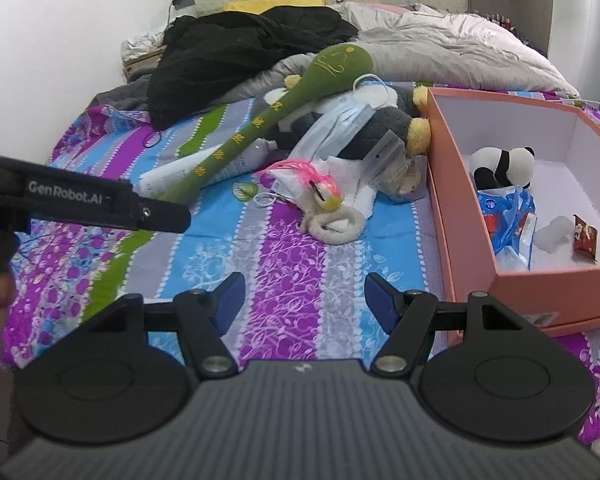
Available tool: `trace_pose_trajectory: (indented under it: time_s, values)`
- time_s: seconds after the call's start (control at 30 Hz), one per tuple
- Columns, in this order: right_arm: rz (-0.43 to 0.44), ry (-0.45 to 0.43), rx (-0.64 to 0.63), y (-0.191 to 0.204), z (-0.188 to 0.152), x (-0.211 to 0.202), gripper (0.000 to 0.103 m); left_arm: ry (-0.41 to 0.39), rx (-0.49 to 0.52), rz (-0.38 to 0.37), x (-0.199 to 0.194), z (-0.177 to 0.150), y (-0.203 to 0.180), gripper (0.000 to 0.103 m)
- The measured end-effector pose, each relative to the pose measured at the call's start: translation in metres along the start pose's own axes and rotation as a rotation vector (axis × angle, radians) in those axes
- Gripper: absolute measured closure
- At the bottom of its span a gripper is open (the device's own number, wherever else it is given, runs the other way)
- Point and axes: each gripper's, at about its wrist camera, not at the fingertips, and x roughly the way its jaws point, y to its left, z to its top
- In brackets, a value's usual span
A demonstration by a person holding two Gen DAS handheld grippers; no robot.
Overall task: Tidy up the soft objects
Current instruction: 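Move both open tools back toward the pile of soft items, then grasp the white tissue with the left tool while the right tool grasps the yellow bird toy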
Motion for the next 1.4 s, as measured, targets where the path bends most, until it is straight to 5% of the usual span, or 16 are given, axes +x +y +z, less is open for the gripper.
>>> trace_pose_trajectory:
  time_s: [0.57, 0.63, 1.07, 1.2, 1.4]
  values:
    - [-0.005, 0.075, -0.050, -0.017, 0.039, 0.107, 0.035, 0.025, -0.076, -0.061, 0.105, 0.058, 0.034, 0.041]
    - [-0.011, 0.068, -0.056, -0.020, 0.046, 0.119, 0.042, 0.029, -0.080, -0.071, 0.118, 0.064, 0.035, 0.042]
    - [0.036, 0.089, -0.180, -0.026, 0.075, 0.187, 0.048, 0.093, -0.101, -0.101, 0.179, 0.077, 0.036, 0.074]
    - [0.049, 0.111, -0.188, -0.027, 0.075, 0.199, 0.066, 0.097, -0.104, -0.098, 0.185, 0.077, 0.038, 0.088]
    - [0.041, 0.105, -0.182, -0.029, 0.077, 0.200, 0.067, 0.079, -0.106, -0.085, 0.184, 0.080, 0.038, 0.098]
